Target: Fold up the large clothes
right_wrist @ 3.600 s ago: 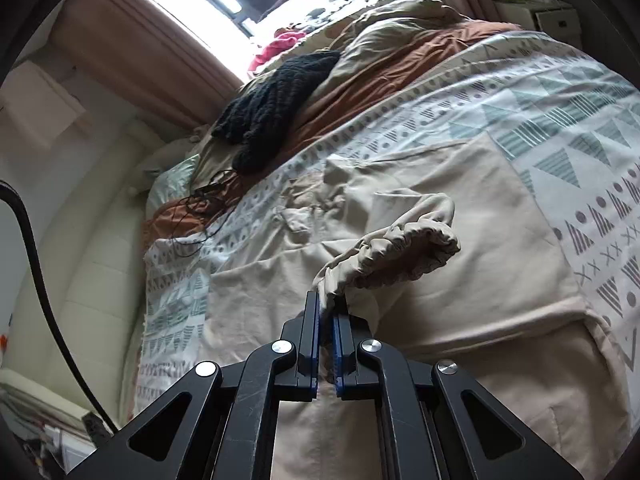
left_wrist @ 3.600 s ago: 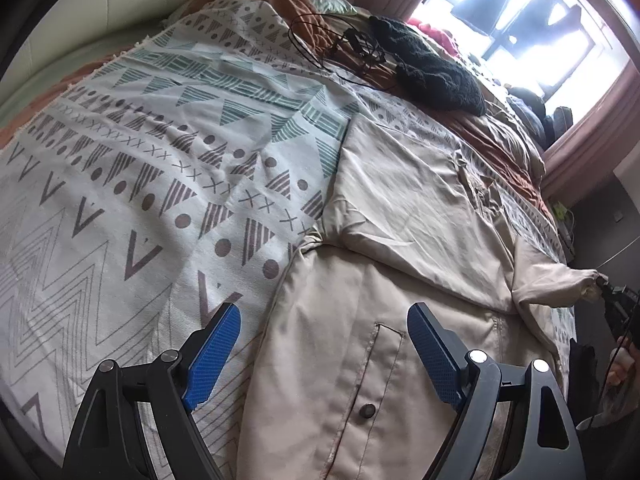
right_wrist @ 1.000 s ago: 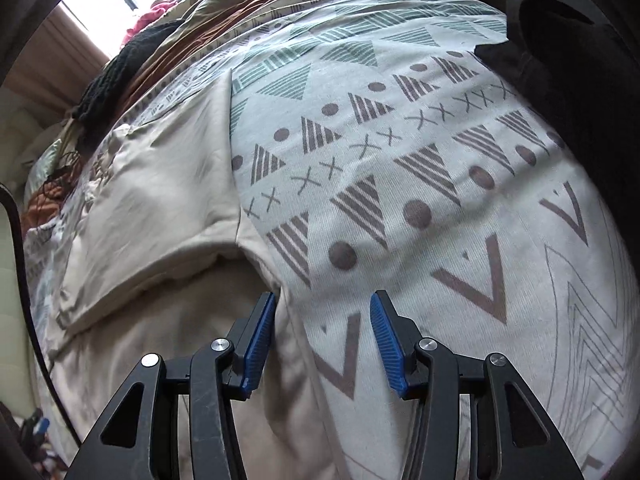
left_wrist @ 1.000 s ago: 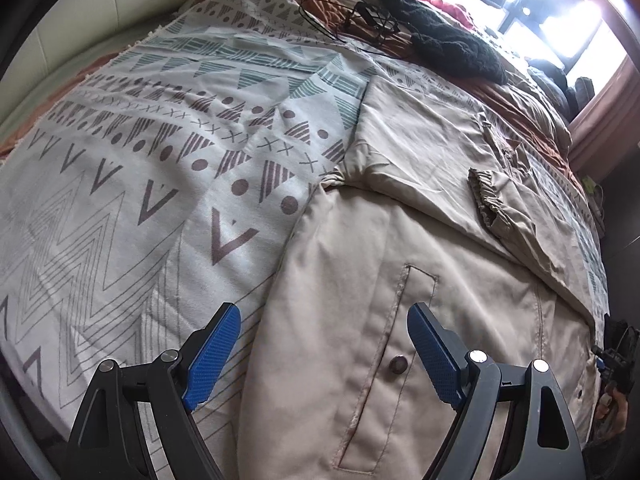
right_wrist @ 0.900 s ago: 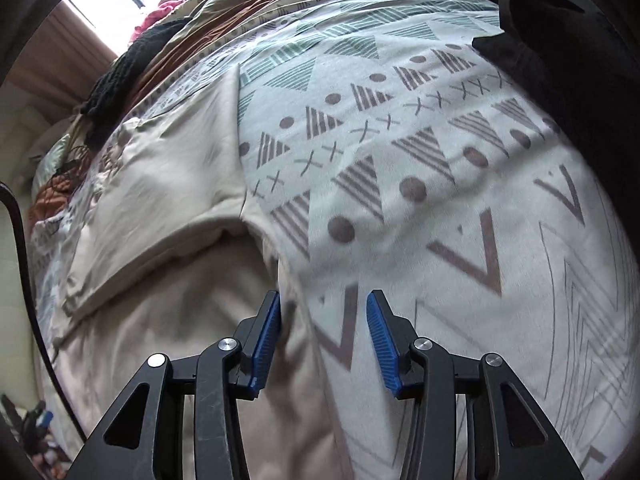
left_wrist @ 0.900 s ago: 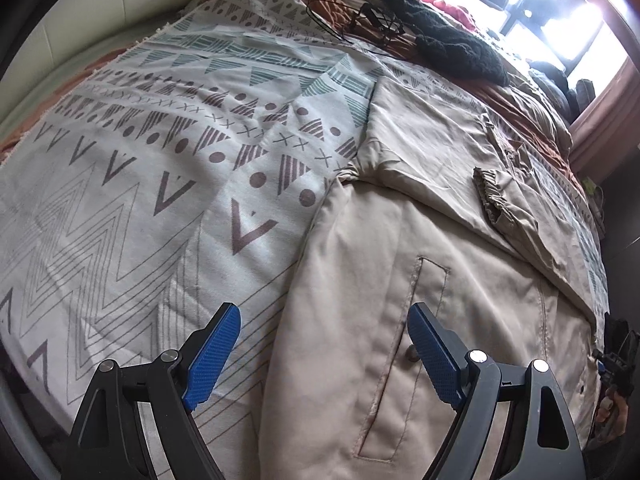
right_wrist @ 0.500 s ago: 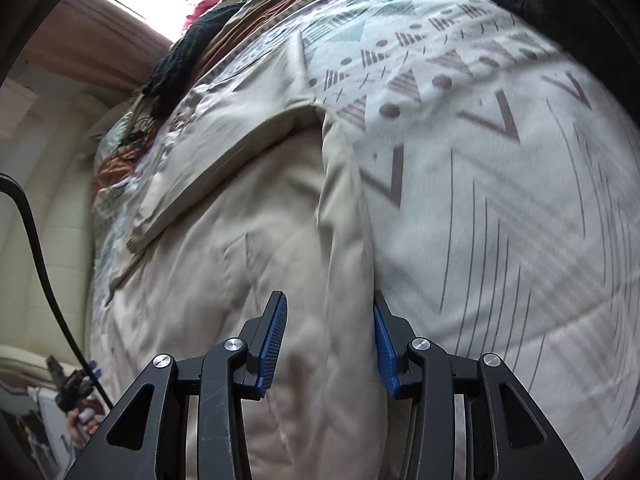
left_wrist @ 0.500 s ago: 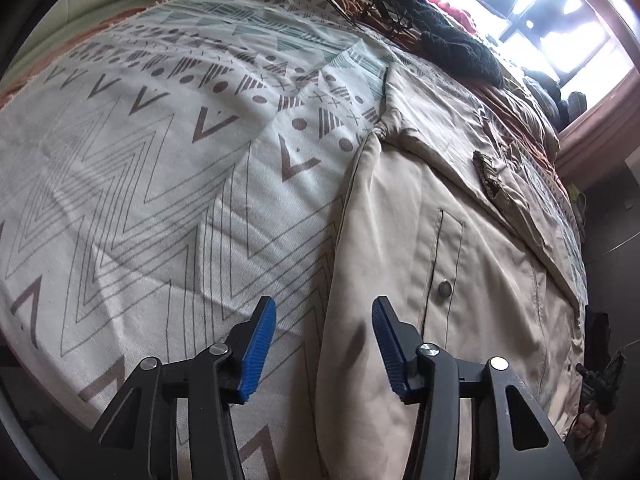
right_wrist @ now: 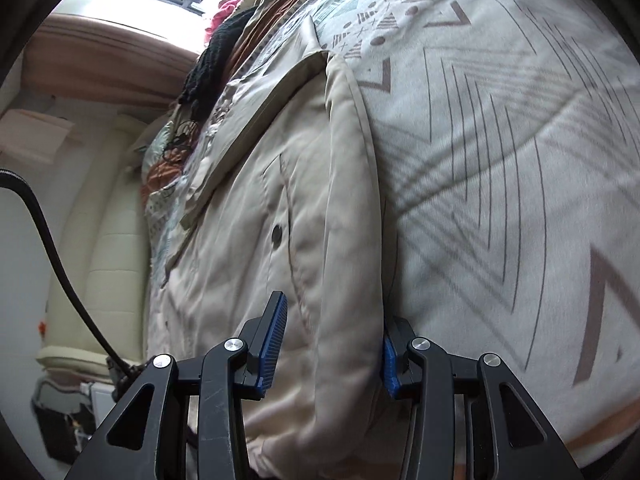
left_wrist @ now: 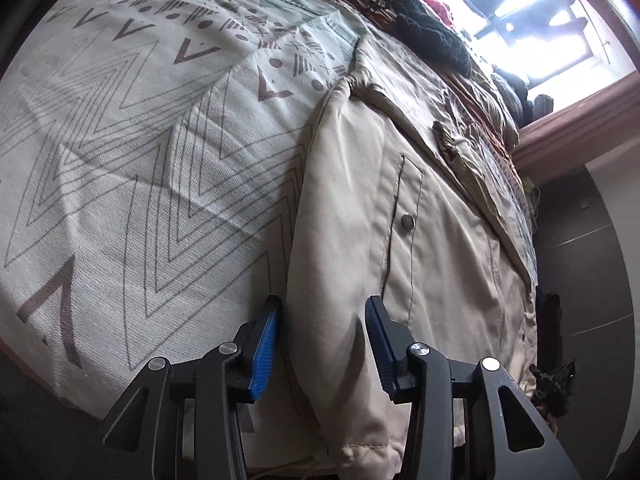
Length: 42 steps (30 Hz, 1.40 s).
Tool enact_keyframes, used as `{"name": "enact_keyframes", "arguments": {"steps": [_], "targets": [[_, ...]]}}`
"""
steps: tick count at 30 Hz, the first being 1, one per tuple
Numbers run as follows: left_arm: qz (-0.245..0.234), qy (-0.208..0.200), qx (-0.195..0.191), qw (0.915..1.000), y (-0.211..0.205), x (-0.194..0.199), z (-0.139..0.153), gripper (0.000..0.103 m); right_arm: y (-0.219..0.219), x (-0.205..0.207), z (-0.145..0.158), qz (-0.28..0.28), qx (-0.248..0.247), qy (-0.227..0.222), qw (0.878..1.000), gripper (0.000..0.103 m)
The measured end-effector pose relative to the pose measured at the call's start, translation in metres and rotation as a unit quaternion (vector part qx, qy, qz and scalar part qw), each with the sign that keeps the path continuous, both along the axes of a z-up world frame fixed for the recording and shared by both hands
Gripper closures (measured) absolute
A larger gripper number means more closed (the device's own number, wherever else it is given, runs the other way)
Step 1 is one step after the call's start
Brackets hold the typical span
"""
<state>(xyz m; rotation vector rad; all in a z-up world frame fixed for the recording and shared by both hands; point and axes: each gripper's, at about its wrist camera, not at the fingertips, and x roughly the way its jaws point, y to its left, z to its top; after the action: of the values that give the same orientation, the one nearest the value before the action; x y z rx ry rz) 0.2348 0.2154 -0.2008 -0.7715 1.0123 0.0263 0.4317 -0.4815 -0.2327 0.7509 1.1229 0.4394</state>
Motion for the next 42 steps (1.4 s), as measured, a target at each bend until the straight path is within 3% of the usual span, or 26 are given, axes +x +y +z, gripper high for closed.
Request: {"name": "enact_keyframes", "arguments": {"steps": [10,21,30,31,33,35,37,42], "targets": [[0.013,0.002,-0.078,0.9968,0.002,-0.015,-0.007,0.058,0.017,-0.035,-0.011,0.023,0.051,0.008,0.998,0.06],[0.025,-0.001,-0.101,0.9945,0.004,0.014,-0.013,0.058,0.035,-0.02,-0.016,0.033,0.065,0.013,0.997,0.06],[-0.007,-0.005,-0.106,0.9943,-0.016,-0.007,-0.014,0.059,0.046,-0.022,-0.017,0.051,0.071,0.017,0.996,0.06],[-0.006,-0.006,-0.105,0.9944,-0.015,-0.008,-0.014,0.06,0.047,-0.024,-0.018,0.05,0.072,0.015,0.996,0.06],[0.007,0.003,-0.103,0.9946,-0.011,-0.008,-0.018,0.084,0.045,-0.025,-0.018,0.043,0.073,0.013,0.996,0.062],[0.023,0.003,-0.123,0.9921,-0.006,-0.01,-0.022,0.089,0.046,-0.025,-0.018,0.038,0.068,0.014,0.997,0.069],[0.029,-0.005,-0.117,0.9927,-0.004,-0.011,-0.019,0.092,0.047,-0.026,-0.014,0.035,0.061,0.005,0.997,0.072],[0.037,-0.054,-0.128,0.9896,-0.001,-0.021,0.006,0.098,0.047,-0.03,0.017,0.033,0.082,-0.048,0.995,0.08]]}}
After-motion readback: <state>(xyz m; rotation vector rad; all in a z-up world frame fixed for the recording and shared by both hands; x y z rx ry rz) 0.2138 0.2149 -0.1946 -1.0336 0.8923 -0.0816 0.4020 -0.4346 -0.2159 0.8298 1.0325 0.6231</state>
